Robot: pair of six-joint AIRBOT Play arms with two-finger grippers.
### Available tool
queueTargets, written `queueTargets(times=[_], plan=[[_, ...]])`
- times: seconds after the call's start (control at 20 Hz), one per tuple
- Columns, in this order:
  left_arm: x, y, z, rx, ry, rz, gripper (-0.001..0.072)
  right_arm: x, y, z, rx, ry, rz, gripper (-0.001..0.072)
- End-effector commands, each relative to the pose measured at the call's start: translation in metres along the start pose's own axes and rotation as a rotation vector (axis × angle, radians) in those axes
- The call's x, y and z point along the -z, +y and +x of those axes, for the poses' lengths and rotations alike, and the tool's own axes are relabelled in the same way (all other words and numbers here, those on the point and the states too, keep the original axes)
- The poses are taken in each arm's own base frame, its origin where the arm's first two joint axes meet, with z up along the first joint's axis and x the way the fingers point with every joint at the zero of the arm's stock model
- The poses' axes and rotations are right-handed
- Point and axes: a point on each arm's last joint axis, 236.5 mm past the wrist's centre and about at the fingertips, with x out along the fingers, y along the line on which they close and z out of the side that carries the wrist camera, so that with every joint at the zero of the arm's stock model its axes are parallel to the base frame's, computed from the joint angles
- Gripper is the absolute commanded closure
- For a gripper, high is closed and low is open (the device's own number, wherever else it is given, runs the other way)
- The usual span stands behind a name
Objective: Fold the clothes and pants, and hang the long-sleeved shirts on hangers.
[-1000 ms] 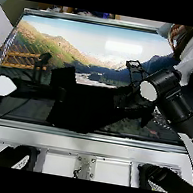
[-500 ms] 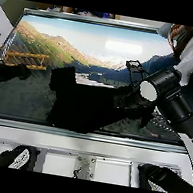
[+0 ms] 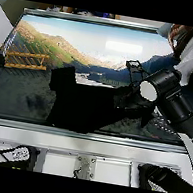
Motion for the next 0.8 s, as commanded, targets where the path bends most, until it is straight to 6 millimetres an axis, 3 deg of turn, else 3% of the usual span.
queueTargets(times=[0.0, 0.2, 0.3, 0.45, 0.75], plan=[[-0.024, 0.024, 0.041, -0.047, -0.058, 0.006, 0.0069, 0.0, 0.0, 0.0, 0.0, 0.001, -0.002, 0.0688], [-0.026, 0.032, 0.089, -0.051, 0.004, 0.118, 0.0069, 0.0, 0.0, 0.0, 0.0, 0.001, -0.002, 0.0687], [-0.021, 0.047, 0.11, -0.112, 0.067, 0.187, 0.0069, 0.0, 0.0, 0.0, 0.0, 0.001, -0.002, 0.0688], [-0.005, 0.069, 0.133, -0.183, 0.185, 0.256, 0.0069, 0.0, 0.0, 0.0, 0.0, 0.001, -0.002, 0.0688], [0.01, 0.082, 0.177, -0.186, 0.237, 0.28, 0.0069, 0.0, 0.0, 0.0, 0.0, 0.001, -0.001, 0.0688]])
